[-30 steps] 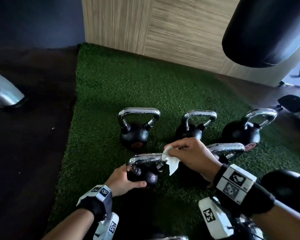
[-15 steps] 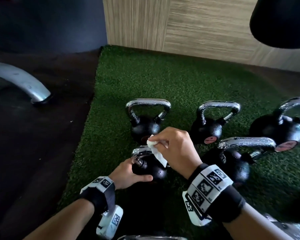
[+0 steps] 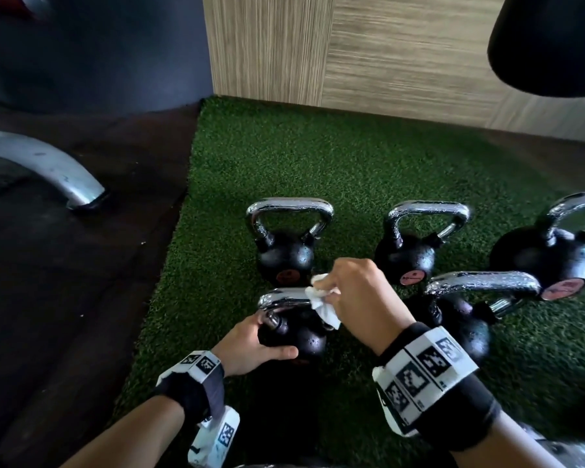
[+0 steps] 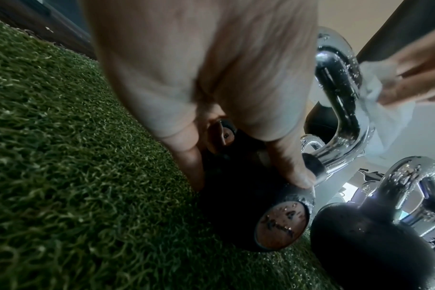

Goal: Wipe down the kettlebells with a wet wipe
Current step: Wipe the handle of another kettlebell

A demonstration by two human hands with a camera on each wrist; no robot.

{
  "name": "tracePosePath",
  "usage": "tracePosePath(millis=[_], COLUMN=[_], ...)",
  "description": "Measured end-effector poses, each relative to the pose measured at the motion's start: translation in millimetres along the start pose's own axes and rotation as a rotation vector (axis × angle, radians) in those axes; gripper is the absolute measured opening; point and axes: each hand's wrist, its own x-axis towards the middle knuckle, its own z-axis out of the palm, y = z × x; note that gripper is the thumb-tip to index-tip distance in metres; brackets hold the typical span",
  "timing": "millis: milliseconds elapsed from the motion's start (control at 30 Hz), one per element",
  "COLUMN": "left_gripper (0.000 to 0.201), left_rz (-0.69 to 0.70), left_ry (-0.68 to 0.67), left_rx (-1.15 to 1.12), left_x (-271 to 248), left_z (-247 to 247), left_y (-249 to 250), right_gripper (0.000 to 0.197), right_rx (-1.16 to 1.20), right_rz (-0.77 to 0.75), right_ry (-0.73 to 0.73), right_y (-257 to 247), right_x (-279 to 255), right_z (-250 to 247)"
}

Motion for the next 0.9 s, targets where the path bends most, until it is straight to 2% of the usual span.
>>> tracePosePath(millis=[67,100,167,267,333,400,467,567,667,900], left_gripper=[0.075,0.075,0.078,0.080,0.072,0.058,0.053,0.060,0.061,0.070], left_rz=[0.007,0.008,0.010,0.018,0.005,-0.011,-0.032,-0.043,-0.025,-0.042], left_ry=[-0.011,-0.019,-0.025,-0.029,-0.037,-0.040,-0.042,-0.028,-0.022,-0.026], left_rx=[0.009,0.012,0.015,0.014,0.017,0.031,0.021,0.006,0.000,0.029], left_x=[-0.2,-0.6,-1.0,-1.2,-2.2,-3.9,-4.7,-3.9,-5.2,-6.3], left_z=[-0.3,-0.7,-1.8,-1.2,-0.8,-2.6,-4.0,-2.0,-1.9,-5.0], left_y=[-0.1,0.3,1.9,2.7,2.6,5.3,8.2,7.4,7.9,12.0], right_gripper=[0.008,0.007,0.007,0.009,0.011,0.015,0.014,0.013,0.012,0.005], right_rx=[0.070,0.064,-0.005,0.015,0.036,0.021,0.017,0.043,0.094,0.178], right_rz=[0.124,0.136,0.078,0.010,0.079,0.180,0.230,0.241,0.320,0.562], right_ry=[0.002,-0.003,0.015,0.097,0.122,0.080,0.030,0.039,0.069,-0.052], right_y=[8.9,9.9,8.1,7.0,14.4,24.6,30.3,34.4,40.6,50.5], right_x=[-2.2,-3.5,-7.3,-12.0,-11.0,-8.8,-8.3,-8.4,-7.0,-8.4], right_z=[-5.5,-7.3,-7.7,-5.7,-4.5,-3.0,-1.6,0.0,6.8,39.7])
